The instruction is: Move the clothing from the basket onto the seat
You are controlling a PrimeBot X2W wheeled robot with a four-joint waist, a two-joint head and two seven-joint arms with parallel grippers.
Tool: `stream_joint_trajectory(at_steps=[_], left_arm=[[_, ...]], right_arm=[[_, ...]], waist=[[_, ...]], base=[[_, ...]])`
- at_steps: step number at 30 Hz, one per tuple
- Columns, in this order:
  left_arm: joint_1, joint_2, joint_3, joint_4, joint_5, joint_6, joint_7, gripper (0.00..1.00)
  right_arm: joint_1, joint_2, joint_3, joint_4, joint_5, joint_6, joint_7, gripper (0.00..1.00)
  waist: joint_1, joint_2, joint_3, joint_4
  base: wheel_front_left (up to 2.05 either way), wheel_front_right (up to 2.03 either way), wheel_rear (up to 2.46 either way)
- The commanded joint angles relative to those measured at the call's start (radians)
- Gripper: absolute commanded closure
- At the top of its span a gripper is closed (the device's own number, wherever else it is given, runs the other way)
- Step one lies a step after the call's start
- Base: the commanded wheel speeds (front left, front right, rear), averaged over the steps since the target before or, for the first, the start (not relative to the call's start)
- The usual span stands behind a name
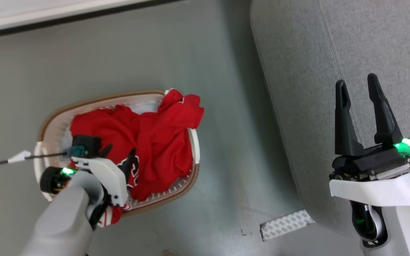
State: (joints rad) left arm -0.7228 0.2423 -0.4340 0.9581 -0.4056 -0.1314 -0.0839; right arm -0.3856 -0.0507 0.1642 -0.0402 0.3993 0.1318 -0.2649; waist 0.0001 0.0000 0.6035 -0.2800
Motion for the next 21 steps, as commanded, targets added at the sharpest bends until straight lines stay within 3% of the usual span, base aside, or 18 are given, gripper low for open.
stream_joint_trajectory(at_steps=[1,7,21], left_arm=[[-0.019,0.017,-0.003,0.005,-0.012,0.002,0.004,0.0],[-0.09,0.056,-0.093,0.115,-0.043,0.002,0.087,0.0],[-0.217,0.146,-0.205,0.29,0.027,0.002,0.159,0.0]], right_arm=[[-0.011,0.0,0.003,-0.007,0.005,-0.002,0.001,0.0],[-0.027,0.0,0.02,-0.024,0.036,-0.002,0.001,0.0],[-0.047,0.0,0.05,-0.051,0.086,-0.002,0.001,0.0]], waist=[[-0.0001,0.0,0.026,-0.022],[-0.0001,0.0,0.086,-0.062],[-0.0001,0.0,0.205,-0.131]], base=[[0.0,0.0,0.0],[0.0,0.0,0.0],[0.0,0.0,0.0]])
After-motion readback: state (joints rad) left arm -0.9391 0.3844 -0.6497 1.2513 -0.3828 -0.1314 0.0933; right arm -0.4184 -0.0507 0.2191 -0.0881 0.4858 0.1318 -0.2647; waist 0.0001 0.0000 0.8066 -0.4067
